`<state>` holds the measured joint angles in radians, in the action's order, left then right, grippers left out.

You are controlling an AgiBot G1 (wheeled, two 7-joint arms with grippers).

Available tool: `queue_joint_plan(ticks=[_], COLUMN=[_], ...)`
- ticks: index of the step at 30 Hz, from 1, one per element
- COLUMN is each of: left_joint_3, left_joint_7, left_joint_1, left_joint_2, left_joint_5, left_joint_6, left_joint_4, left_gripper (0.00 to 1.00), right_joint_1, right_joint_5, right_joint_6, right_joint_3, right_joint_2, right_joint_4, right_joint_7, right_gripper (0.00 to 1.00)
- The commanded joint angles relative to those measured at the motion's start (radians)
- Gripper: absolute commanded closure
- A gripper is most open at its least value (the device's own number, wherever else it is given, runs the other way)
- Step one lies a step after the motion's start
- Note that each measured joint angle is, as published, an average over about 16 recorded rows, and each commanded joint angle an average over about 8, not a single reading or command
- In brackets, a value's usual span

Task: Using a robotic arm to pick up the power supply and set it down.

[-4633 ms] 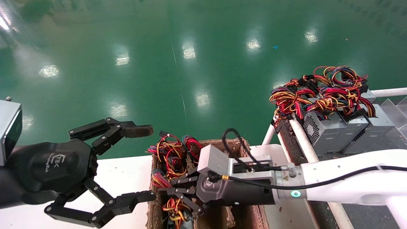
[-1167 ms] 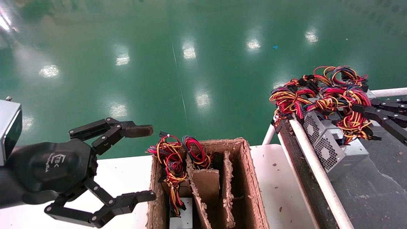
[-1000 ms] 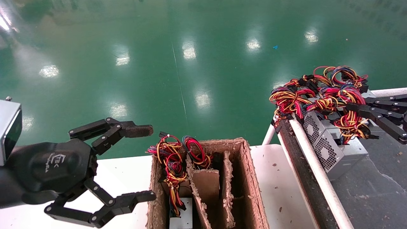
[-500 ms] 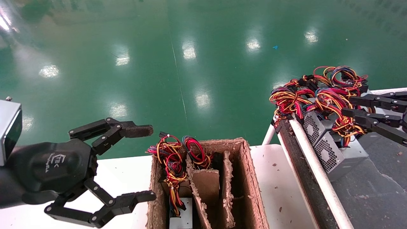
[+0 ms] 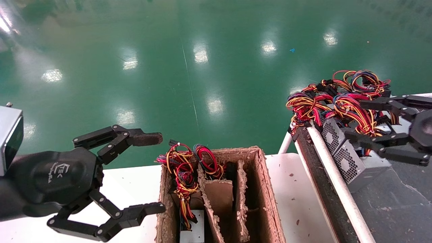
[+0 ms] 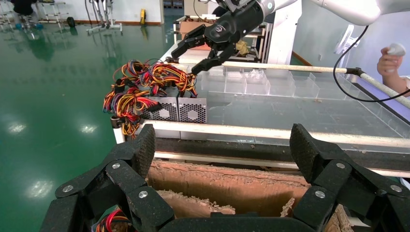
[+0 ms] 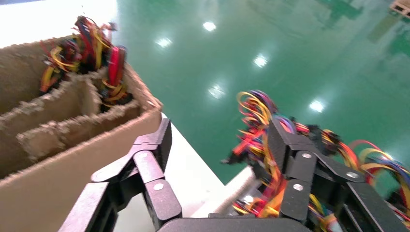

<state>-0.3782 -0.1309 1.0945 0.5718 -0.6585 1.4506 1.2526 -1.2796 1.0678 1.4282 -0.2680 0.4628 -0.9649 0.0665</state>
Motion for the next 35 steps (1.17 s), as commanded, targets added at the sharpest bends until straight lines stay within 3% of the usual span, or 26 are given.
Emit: queue_joint_plan(ticks=[1, 35], left_joint_3=[0.000, 0.000], left_joint_7=[0.000, 0.000], left_joint_1=[0.000, 0.000], left_joint_2=[0.000, 0.000], left_joint_5=[0.000, 0.000], left_joint_6=[0.000, 0.000], left_joint_4=[0.000, 0.000], left_gripper=[0.00, 0.00], right_joint_1=[0.008, 0.139], right_joint_5=[-0.013, -0.228], right_joint_6=[0.003, 0.046], right_joint_3=[0.000, -0.008], right_joint_2=[0.006, 0.100], right_joint_4=[-0.013, -0.216], right_joint_7=[0.005, 0.082], right_gripper=[0.00, 0.00])
